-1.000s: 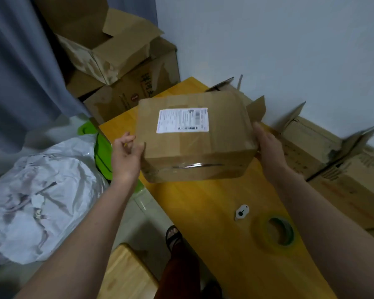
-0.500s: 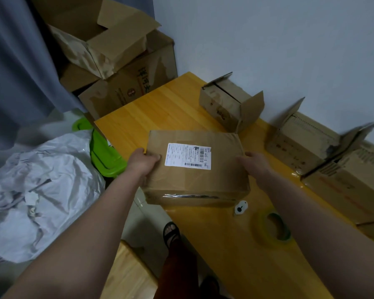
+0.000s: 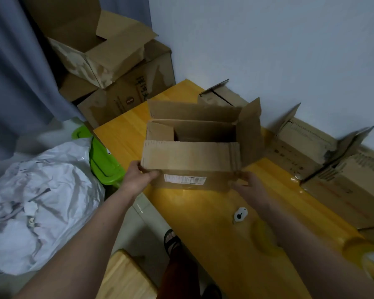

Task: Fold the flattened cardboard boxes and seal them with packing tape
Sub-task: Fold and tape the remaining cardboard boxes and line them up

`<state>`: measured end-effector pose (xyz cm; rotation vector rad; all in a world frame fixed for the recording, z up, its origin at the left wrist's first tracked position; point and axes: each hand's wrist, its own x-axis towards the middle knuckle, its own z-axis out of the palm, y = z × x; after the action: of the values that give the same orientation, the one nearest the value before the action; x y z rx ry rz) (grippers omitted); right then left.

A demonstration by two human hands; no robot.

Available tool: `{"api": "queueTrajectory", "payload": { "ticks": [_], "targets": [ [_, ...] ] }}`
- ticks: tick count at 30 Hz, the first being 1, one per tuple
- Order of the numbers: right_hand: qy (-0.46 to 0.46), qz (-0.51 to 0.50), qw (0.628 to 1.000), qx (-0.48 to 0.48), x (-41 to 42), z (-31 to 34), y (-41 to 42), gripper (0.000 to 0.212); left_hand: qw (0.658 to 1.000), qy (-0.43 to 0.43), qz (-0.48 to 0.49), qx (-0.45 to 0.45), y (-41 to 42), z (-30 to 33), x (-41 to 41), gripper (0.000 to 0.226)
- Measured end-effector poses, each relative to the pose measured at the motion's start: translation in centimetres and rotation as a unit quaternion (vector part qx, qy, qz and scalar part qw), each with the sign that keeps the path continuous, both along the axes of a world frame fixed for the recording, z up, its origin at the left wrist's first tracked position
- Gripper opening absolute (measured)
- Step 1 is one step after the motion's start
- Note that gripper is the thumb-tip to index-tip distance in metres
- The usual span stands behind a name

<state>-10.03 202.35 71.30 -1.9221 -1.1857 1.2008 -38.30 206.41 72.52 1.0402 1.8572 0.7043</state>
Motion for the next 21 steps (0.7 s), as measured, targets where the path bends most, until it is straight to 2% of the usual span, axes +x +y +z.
{"api": "queueTrajectory", "payload": {
  "ticks": [4, 6, 9, 13, 17, 21],
  "targets": [
    [0.060, -0.072, 0.994, 0.048, 0.9, 0.8, 0.3, 0.070, 0.999, -0.032, 0.001, 0.032, 0.1, 0.4, 0.3, 0.078],
    [0.078, -0.109, 0.987, 0.084, 1.2, 1.5, 1.0, 0.069, 0.996, -0.055, 0.025, 0.060, 0.7, 1.1, 0.7, 0.077],
    [0.078, -0.137, 0.981, 0.116, 1.6, 2.2, 2.3, 0.065, 0.996, -0.035, 0.031, 0.082, 1.6, 1.8, 1.2, 0.063],
    [0.003, -0.060, 0.990, 0.131, 0.3, 2.3, 3.7, 0.046, 0.998, -0.003, 0.027, 0.060, 2.1, 1.6, 0.8, 0.062],
    [-0.107, 0.061, 0.984, 0.129, -2.3, 2.2, 5.0, 0.052, 0.999, 0.022, 0.046, 0.016, 2.7, 1.0, -1.0, 0.061],
    [-0.136, 0.159, 0.972, 0.109, -4.7, 2.3, 8.4, 0.054, 0.996, 0.065, 0.053, -0.008, 5.1, 0.3, -3.9, 0.055]
  ]
}}
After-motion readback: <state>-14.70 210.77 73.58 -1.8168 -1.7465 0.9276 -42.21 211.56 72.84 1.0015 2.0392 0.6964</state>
